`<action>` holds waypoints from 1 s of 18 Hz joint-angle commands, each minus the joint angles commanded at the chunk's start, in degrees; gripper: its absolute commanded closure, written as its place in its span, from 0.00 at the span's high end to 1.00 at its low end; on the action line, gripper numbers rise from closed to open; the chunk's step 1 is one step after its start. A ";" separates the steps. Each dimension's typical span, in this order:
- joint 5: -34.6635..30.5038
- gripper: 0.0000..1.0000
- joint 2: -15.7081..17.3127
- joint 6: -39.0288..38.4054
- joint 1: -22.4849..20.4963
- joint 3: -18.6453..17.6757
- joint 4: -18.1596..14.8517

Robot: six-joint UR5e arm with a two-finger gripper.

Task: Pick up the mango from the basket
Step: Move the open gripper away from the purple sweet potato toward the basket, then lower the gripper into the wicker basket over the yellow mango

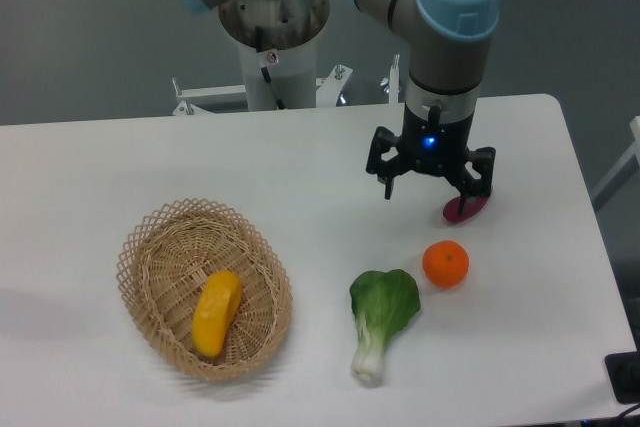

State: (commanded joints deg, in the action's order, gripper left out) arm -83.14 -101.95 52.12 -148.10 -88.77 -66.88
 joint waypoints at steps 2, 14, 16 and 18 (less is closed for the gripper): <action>0.09 1.00 0.00 0.00 0.17 -0.18 0.09; 2.81 1.00 5.19 -10.70 4.38 -7.03 2.89; 2.72 1.00 4.40 -14.13 7.02 -7.64 6.22; 2.55 1.00 2.91 -20.88 10.26 -8.17 9.13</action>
State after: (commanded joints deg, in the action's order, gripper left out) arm -80.59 -99.04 31.24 -137.83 -96.94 -57.76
